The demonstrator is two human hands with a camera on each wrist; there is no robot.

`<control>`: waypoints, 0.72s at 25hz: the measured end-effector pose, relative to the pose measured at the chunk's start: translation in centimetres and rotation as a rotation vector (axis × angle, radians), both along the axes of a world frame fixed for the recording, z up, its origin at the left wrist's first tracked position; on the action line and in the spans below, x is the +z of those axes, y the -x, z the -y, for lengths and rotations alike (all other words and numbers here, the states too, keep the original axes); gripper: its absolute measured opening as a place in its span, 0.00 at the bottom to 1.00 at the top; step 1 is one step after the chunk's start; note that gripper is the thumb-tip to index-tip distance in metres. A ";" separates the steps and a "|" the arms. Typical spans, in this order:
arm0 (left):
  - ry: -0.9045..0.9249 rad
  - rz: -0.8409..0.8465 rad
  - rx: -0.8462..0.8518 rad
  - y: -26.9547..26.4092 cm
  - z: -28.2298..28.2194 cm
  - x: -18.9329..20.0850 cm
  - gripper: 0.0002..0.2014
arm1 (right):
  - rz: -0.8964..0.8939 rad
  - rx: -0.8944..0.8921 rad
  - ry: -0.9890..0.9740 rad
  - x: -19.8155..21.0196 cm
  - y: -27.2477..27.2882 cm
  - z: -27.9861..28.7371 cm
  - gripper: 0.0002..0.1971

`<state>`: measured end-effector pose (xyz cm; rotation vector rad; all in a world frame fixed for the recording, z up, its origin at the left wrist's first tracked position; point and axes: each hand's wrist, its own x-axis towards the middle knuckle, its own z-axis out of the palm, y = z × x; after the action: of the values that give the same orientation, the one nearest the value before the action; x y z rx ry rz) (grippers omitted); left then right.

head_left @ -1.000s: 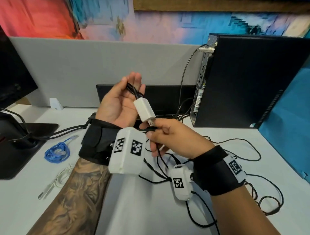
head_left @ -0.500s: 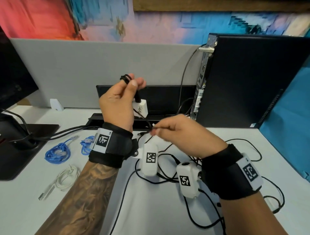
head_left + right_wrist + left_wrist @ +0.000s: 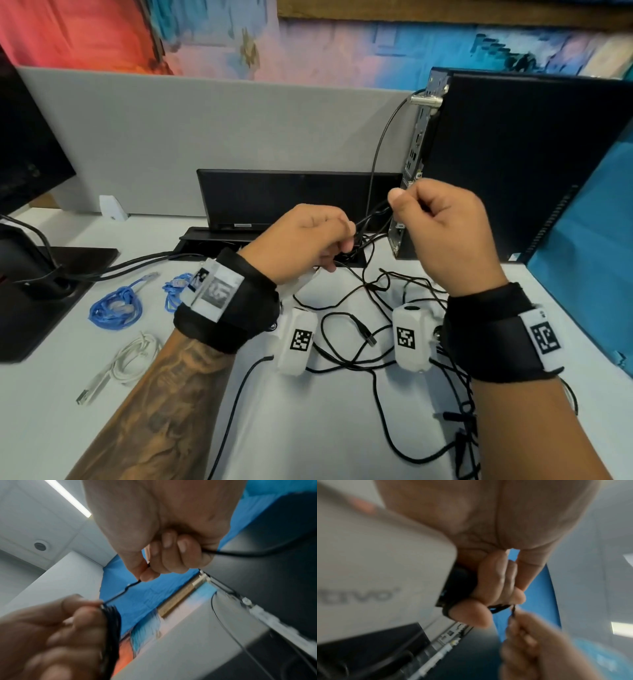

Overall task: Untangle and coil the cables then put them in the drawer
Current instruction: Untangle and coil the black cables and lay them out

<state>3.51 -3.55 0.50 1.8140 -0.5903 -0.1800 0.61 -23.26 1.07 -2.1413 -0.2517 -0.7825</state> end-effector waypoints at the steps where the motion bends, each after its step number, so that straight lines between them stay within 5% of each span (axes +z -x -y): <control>1: 0.125 -0.124 -0.058 0.1 -0.2 0.2 0.16 | -0.025 0.019 -0.031 -0.4 -0.3 -0.5 0.19; 6: 0.926 -0.597 -0.222 -0.9 -1.6 1.1 0.11 | -0.378 0.335 -0.193 -2.8 -1.2 -3.0 0.21; 10: 1.407 -0.682 0.084 -2.2 -2.1 1.1 0.07 | -0.600 0.487 0.085 -3.4 -0.4 -4.5 0.12; 14: 1.163 -0.255 0.396 -2.9 -0.8 -0.6 0.08 | -0.630 0.535 0.219 -1.9 0.9 -4.7 0.13; 18: 0.548 0.080 0.403 -2.4 -0.6 -1.4 0.07 | -0.374 0.449 -0.064 1.3 2.0 -2.5 0.10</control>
<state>5.90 -2.96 -0.87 1.3698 -0.2788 0.3040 -1.36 -20.76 2.38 -2.0163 -0.4778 -0.1280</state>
